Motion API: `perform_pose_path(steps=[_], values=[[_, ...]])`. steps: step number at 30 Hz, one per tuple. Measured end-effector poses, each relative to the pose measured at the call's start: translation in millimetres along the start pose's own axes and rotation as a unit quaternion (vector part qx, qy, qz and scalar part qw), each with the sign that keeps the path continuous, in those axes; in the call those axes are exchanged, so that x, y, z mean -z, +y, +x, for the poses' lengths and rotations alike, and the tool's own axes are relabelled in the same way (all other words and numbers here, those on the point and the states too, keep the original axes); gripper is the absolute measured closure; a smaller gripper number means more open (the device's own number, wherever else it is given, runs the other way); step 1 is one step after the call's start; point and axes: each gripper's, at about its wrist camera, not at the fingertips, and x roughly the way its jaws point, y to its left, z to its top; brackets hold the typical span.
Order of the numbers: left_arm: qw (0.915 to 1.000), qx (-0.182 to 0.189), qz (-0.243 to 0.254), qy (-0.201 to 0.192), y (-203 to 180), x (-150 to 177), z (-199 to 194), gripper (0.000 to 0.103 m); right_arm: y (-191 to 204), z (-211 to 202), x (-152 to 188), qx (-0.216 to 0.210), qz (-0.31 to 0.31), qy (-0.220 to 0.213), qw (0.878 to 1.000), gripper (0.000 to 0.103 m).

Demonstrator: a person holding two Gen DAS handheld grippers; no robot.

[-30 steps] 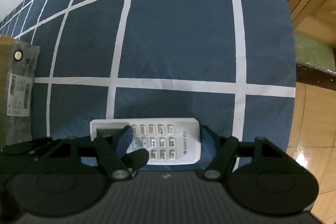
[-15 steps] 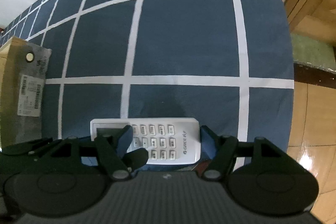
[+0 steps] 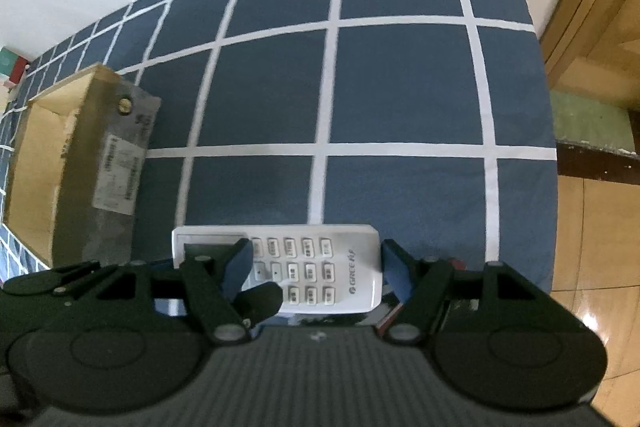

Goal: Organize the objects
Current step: 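Carry the phone handset with the right gripper over the cardboard box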

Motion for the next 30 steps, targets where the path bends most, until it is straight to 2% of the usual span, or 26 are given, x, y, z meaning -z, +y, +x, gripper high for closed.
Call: perform_pose_path(steps=[14, 30], values=[[0.9995, 0.004, 0.015, -0.028, 67, 14, -66, 0.026, 90, -27, 19, 0.001, 0.003, -0.033, 0.999, 0.034], [0.9981, 0.007, 0.036, -0.05, 189, 16, -123, 0.026, 228, -19, 22, 0.004, 0.015, -0.065, 0.998, 0.034]])
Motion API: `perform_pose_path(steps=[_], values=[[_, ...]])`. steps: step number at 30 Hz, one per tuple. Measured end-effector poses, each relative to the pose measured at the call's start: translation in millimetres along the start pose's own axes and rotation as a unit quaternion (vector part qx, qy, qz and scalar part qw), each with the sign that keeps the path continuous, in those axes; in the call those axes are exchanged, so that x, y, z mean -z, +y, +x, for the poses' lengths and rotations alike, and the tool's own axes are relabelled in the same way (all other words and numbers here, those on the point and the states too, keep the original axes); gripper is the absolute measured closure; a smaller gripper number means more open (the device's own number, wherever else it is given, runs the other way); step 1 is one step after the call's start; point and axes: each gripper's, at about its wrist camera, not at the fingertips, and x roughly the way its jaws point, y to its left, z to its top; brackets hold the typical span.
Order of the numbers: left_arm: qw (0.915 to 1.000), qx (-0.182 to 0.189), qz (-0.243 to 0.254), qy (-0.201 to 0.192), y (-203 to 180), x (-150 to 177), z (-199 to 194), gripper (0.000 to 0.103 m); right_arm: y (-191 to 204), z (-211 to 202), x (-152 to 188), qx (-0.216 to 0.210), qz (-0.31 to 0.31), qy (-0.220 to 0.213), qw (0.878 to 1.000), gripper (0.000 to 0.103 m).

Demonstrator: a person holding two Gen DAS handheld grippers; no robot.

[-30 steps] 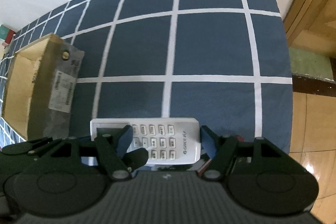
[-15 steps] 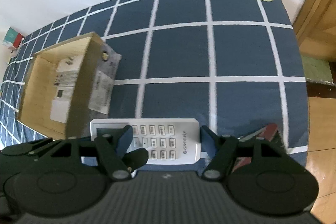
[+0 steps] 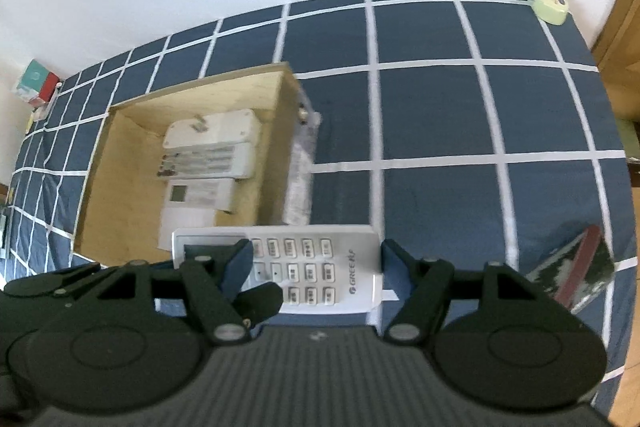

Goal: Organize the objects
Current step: 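Carry the phone handset with the right gripper over the cardboard box, then lower the phone handset into the box onto the remotes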

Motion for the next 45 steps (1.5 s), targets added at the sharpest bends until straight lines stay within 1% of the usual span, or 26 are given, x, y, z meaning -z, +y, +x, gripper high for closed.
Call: perform_pose_path(steps=[6, 12, 19, 25, 34, 45], values=[[1.0, 0.001, -0.001, -0.007, 43, -3, -13, 0.026, 47, 7, 1, 0.003, -0.001, -0.008, 1.0, 0.034], [0.9999, -0.001, -0.006, -0.012, 83, -10, -25, 0.026, 87, 17, -4, 0.002, -0.005, -0.011, 1.0, 0.034], [0.9997, -0.002, -0.019, -0.012, 117, -28, -23, 0.026, 116, 38, -21, 0.002, -0.013, -0.006, 1.0, 0.034], [0.9998, 0.0, -0.02, -0.001, 139, -53, -5, 0.026, 123, 64, -42, 0.005, -0.005, 0.001, 1.0, 0.034], [0.9992, 0.002, -0.015, 0.037, 156, -90, 48, 0.026, 112, 120, -76, 0.01, 0.018, 0.031, 0.999, 0.034], [0.9968, -0.002, -0.017, 0.078, 177, -107, 101, 0.026, 111, 185, -94, 0.012, 0.036, 0.074, 0.997, 0.034]])
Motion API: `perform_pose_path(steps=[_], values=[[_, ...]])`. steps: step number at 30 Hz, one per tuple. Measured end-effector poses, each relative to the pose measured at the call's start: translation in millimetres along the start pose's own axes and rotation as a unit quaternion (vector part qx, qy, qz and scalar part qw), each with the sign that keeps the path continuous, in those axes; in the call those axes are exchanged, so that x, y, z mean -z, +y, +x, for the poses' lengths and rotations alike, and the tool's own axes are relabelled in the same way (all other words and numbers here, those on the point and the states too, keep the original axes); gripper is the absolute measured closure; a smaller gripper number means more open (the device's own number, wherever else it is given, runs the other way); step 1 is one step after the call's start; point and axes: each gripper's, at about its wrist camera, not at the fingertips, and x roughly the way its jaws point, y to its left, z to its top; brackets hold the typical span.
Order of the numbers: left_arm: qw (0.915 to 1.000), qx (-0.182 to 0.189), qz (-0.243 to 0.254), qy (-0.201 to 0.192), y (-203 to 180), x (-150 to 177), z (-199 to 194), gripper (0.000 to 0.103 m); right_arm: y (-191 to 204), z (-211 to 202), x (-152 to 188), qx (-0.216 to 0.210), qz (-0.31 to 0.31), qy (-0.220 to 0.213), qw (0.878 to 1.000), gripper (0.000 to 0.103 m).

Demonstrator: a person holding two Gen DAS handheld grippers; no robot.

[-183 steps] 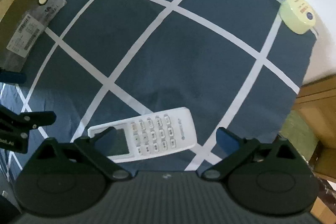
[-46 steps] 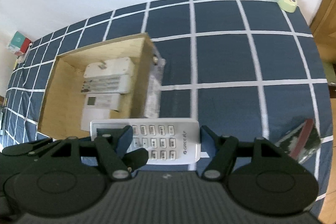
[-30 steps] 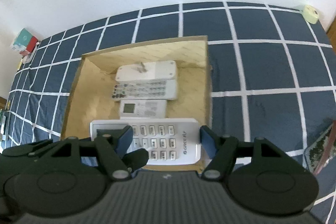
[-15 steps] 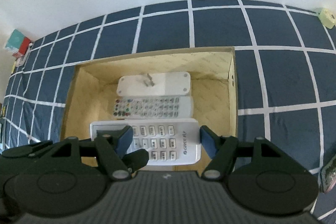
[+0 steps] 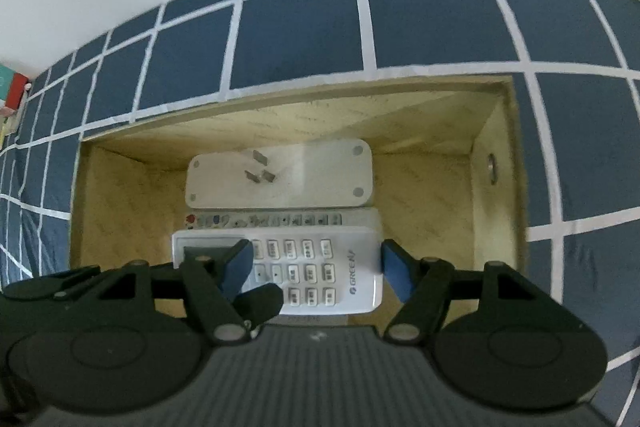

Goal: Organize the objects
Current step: 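Lower the phone handset into the box onto the remotes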

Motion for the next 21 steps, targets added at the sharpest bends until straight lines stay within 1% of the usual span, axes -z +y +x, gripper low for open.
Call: perform_pose_path(steps=[8, 13, 18, 21], values=[[0.9998, -0.001, 0.008, 0.018, 11, -13, 16, 0.026, 3, 20, -8, 0.0, 0.01, 0.016, 1.0, 0.034], [0.9993, 0.008, 0.019, 0.03, 13, -18, 22, 0.025, 3, 24, -11, 0.005, 0.017, 0.021, 1.0, 0.034], [0.9993, 0.001, 0.023, 0.03, 12, -19, 22, 0.026, 2, 25, -12, 0.002, 0.019, 0.024, 1.0, 0.034], [0.9994, -0.001, 0.021, 0.029, 12, -18, 21, 0.024, 2, 24, -12, 0.002, 0.015, 0.024, 1.0, 0.034]])
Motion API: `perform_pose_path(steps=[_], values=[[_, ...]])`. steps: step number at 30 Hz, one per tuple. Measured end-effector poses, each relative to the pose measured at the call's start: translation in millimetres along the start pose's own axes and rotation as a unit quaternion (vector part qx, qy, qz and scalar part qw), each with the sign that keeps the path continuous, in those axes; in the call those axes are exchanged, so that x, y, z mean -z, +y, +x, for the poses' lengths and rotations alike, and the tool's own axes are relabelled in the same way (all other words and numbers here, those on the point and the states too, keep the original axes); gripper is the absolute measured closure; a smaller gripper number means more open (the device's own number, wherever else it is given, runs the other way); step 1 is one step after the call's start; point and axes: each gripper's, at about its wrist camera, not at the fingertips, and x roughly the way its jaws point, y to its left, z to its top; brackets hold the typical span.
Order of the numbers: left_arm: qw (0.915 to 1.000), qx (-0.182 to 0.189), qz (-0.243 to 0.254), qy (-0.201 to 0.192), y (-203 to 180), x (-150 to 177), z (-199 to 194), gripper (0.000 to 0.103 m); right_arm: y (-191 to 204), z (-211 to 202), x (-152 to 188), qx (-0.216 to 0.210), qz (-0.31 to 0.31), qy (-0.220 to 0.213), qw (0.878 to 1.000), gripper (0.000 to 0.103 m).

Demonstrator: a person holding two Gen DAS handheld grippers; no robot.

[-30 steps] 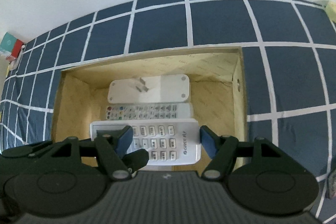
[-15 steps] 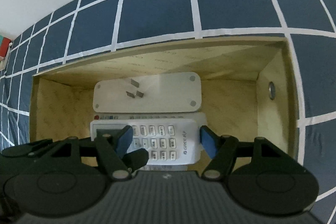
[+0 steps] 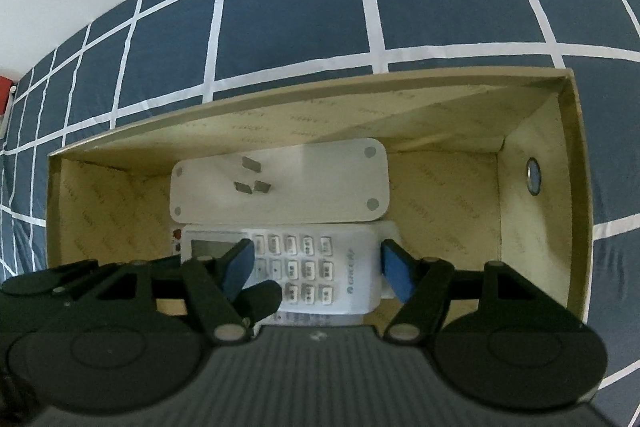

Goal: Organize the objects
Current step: 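Lower the phone handset into the box onto the remotes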

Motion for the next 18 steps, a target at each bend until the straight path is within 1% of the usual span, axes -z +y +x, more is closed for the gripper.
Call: perform_pose_path(steps=[5, 7, 14, 18], values=[[1.0, -0.003, -0.004, -0.005, -2, 3, -7, 0.024, 2, -7, 1, 0.004, -0.007, -0.012, 1.0, 0.034], [0.9999, -0.008, -0.005, -0.011, -3, 5, -12, 0.019, 2, -10, 2, 0.001, -0.009, -0.016, 1.0, 0.034], [0.9993, -0.02, -0.012, -0.03, -8, 16, -32, 0.018, 2, -29, 11, -0.002, -0.014, -0.03, 0.999, 0.033], [0.9987, -0.026, -0.016, -0.04, -13, 26, -43, 0.013, 3, -43, 18, -0.006, -0.021, -0.043, 0.999, 0.031]])
